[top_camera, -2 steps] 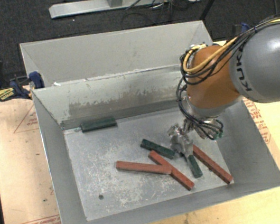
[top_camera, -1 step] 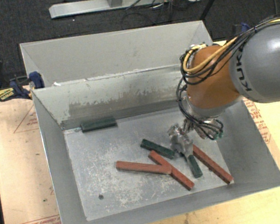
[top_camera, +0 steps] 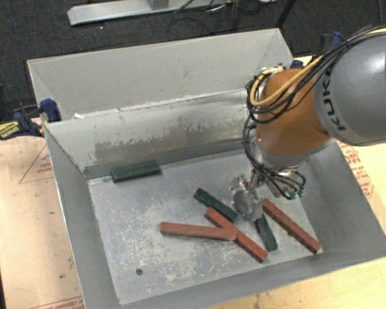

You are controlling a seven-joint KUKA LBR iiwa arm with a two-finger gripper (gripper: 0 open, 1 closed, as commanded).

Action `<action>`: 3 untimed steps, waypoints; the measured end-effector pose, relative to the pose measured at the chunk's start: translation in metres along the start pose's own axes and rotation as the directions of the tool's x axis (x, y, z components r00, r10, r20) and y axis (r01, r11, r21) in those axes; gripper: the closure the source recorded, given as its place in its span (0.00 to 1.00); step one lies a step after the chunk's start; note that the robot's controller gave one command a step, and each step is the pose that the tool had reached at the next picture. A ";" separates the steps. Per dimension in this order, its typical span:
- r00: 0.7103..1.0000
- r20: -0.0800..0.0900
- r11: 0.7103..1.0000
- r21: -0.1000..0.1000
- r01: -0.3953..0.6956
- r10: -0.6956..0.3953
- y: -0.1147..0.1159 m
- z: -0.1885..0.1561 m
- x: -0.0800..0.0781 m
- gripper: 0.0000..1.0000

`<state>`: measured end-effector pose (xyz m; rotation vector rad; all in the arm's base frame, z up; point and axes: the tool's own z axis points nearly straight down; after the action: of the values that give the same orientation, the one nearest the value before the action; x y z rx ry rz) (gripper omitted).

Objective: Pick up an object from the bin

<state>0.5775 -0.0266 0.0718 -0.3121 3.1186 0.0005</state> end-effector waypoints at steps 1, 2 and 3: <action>0.999 -0.004 0.999 -0.001 0.041 -0.041 0.004 0.002 0.006 0.00; 0.997 -0.004 0.997 -0.002 0.076 -0.076 0.001 0.002 0.002 0.00; 0.999 -0.004 0.999 -0.004 0.053 -0.053 0.078 0.001 0.001 1.00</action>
Offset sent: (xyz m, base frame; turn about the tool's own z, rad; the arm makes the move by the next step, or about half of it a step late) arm 0.0000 0.0000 0.0000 0.0000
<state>0.5609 0.0492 0.0709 -0.3956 3.1135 0.0052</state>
